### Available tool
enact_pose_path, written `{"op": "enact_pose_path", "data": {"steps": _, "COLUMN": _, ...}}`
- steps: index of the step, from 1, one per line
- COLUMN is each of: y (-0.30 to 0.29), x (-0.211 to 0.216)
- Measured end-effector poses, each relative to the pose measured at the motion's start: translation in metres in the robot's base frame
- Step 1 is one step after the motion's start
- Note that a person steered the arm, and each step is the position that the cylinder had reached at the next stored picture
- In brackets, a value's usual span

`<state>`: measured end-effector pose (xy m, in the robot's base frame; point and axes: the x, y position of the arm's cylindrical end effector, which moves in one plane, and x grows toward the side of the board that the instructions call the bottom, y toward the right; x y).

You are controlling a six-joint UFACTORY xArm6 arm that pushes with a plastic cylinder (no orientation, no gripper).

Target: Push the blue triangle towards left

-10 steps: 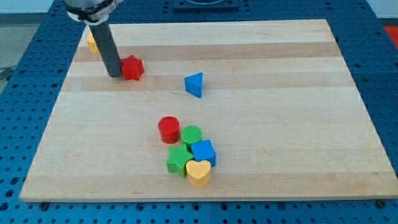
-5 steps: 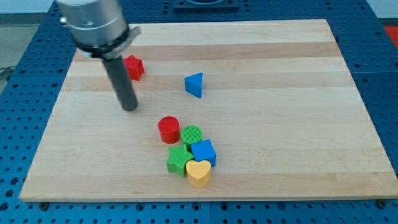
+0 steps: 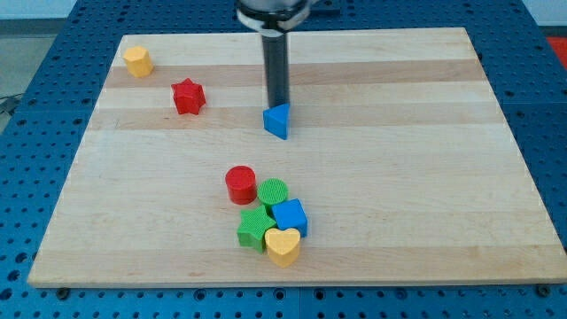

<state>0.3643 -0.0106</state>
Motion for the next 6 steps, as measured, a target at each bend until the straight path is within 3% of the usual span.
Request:
{"op": "enact_pose_path", "data": {"steps": 3, "y": 0.019, "x": 0.013}}
{"op": "enact_pose_path", "data": {"steps": 6, "y": -0.034, "x": 0.027}}
